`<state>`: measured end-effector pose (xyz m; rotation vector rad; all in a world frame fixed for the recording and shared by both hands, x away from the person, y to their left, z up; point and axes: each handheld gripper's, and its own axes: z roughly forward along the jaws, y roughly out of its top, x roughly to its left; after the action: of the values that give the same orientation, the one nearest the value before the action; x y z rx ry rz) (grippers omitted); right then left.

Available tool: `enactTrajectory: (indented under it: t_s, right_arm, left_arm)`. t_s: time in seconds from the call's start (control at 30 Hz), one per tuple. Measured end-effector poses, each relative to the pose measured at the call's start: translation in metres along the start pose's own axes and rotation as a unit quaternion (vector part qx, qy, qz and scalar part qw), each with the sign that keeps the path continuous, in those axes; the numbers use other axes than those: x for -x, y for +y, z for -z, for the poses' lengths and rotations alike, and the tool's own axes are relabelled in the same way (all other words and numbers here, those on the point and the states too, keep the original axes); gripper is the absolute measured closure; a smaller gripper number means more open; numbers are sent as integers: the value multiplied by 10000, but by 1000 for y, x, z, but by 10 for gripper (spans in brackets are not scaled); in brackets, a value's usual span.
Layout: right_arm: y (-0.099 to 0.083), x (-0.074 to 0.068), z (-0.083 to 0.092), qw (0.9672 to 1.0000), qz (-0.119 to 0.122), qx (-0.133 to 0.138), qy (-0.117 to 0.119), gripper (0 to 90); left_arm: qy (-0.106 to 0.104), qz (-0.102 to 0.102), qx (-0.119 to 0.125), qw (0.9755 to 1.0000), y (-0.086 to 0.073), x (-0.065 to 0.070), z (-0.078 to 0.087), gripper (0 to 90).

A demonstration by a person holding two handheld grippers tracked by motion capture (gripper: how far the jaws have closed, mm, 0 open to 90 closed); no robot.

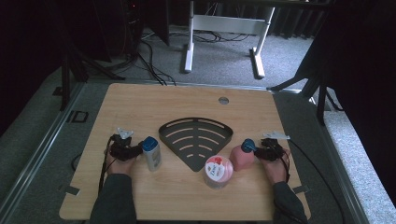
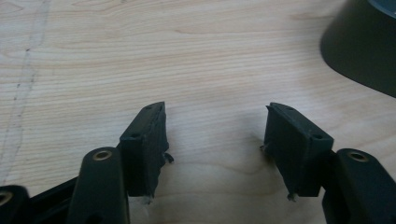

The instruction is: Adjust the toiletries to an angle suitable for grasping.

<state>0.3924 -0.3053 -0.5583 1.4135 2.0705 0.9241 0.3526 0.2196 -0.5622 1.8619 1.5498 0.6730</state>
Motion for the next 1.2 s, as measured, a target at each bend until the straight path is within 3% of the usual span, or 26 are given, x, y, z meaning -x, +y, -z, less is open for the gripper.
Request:
enactTrajectory:
  t_s: [0.2,0.37,0.53,0.93,1.2]
  right_arm:
    - [-2,-4,6,9999,121,-85,90,474]
    - [-3,-3,9,9998,116,-126,111,488]
    - [-4,-6,14,9996,168,-184,140,503]
    - [-12,-13,24,9992,243,-252,192,520]
    - [-16,-16,34,9995,168,-207,195,522]
  left_arm:
    - [-100,10,20,9999,0,2,11,431]
    - [-57,-46,39,10000,-3,2,21,443]
    - [-111,48,31,9999,-9,3,31,472]
    - [-40,-149,59,9999,-26,14,54,513]
    - [-179,-312,97,9993,-31,27,66,534]
